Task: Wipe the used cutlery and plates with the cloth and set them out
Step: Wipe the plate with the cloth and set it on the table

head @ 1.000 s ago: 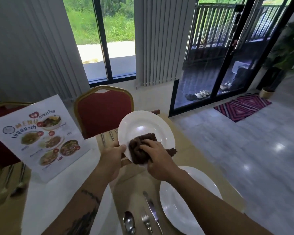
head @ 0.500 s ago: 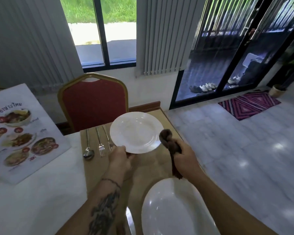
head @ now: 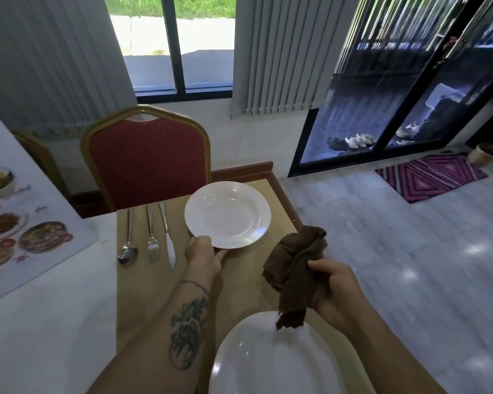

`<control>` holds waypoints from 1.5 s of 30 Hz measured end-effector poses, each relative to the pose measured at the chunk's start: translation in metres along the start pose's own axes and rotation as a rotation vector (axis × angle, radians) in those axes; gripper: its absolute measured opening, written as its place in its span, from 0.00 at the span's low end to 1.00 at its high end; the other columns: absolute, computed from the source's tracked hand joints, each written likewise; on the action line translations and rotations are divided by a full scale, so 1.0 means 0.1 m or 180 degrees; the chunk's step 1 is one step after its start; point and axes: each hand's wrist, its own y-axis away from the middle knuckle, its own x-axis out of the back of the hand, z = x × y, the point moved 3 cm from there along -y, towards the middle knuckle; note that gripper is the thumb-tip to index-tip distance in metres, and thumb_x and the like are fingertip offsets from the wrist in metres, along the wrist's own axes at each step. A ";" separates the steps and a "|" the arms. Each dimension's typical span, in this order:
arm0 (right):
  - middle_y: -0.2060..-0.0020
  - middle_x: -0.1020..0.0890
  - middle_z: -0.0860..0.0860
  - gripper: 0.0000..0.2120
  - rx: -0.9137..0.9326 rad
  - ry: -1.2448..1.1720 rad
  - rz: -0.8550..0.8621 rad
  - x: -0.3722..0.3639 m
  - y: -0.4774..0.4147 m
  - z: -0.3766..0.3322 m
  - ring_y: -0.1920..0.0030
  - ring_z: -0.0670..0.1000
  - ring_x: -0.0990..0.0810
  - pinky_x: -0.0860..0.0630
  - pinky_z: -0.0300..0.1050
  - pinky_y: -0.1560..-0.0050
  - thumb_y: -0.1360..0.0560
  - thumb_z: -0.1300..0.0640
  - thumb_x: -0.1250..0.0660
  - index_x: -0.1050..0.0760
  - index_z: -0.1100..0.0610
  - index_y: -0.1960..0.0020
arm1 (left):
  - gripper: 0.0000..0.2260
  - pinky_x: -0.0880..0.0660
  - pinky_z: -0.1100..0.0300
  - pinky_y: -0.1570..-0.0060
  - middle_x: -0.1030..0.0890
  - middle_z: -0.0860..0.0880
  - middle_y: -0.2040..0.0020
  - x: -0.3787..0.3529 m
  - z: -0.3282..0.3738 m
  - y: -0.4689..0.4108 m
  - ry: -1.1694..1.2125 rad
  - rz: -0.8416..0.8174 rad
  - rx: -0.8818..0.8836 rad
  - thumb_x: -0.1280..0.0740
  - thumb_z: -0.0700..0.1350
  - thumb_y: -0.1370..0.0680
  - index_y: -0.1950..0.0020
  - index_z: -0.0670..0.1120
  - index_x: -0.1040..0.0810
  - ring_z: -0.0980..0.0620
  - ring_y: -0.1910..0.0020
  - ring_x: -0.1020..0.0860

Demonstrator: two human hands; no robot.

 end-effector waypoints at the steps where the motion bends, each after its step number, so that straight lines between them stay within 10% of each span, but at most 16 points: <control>1: 0.41 0.17 0.63 0.19 -0.0020 -0.0065 -0.0146 0.02 0.01 0.00 0.39 0.66 0.20 0.23 0.63 0.40 0.25 0.64 0.39 0.23 0.58 0.35 | 0.23 0.22 0.43 0.43 0.25 0.42 0.32 -0.01 0.00 -0.01 -0.0045 -0.0035 -0.0009 0.41 0.34 0.21 0.26 0.45 0.31 0.40 0.37 0.26; 8: 0.40 0.18 0.64 0.25 -0.0032 -0.0066 -0.0721 -0.15 0.12 -0.03 0.41 0.66 0.18 0.24 0.63 0.39 0.31 0.57 0.28 0.21 0.60 0.35 | 0.20 0.28 0.43 0.34 0.26 0.43 0.33 0.11 0.05 0.08 -0.0825 -0.0261 0.0053 0.41 0.37 0.20 0.27 0.42 0.33 0.40 0.34 0.26; 13: 0.41 0.16 0.63 0.19 0.0010 0.0099 -0.0771 -0.45 0.31 0.07 0.42 0.64 0.16 0.23 0.62 0.43 0.24 0.60 0.36 0.23 0.61 0.34 | 0.04 0.22 0.50 0.52 0.25 0.43 0.58 0.36 0.19 0.37 -0.1702 -0.0295 0.0166 0.39 0.37 0.21 0.51 0.42 0.26 0.45 0.58 0.25; 24: 0.44 0.16 0.66 0.22 -0.0240 0.0650 -0.0656 -1.37 0.75 1.06 0.43 0.66 0.19 0.23 0.61 0.37 0.29 0.62 0.39 0.25 0.65 0.36 | 0.18 0.27 0.47 0.35 0.19 0.44 0.41 1.37 0.94 1.23 -0.3147 -0.1813 -0.0052 0.32 0.55 0.22 0.39 0.45 0.21 0.43 0.41 0.22; 29: 0.48 0.16 0.67 0.23 -0.0399 0.1108 -0.0728 -1.90 0.99 1.82 0.48 0.68 0.17 0.18 0.59 0.55 0.33 0.64 0.39 0.24 0.66 0.39 | 0.07 0.25 0.49 0.39 0.17 0.43 0.46 2.35 1.41 1.49 -0.3351 -0.1524 -0.0358 0.32 0.40 0.22 0.46 0.44 0.19 0.44 0.43 0.20; 38: 0.46 0.15 0.60 0.14 -0.0248 0.2160 -0.1253 -2.72 1.27 2.96 0.46 0.60 0.15 0.17 0.55 0.49 0.22 0.63 0.33 0.25 0.60 0.36 | 0.14 0.22 0.52 0.57 0.19 0.43 0.47 3.80 1.85 1.77 -0.2289 -0.1064 -0.0490 0.40 0.34 0.20 0.39 0.46 0.23 0.44 0.52 0.20; 45: 0.52 0.15 0.62 0.12 0.0172 0.3293 -0.0800 -2.85 1.35 3.28 0.50 0.60 0.15 0.17 0.55 0.46 0.25 0.69 0.40 0.19 0.62 0.48 | 0.11 0.21 0.42 0.47 0.18 0.35 0.47 4.36 1.84 1.62 -0.2257 -0.0384 -0.0761 0.39 0.33 0.22 0.44 0.42 0.22 0.35 0.46 0.19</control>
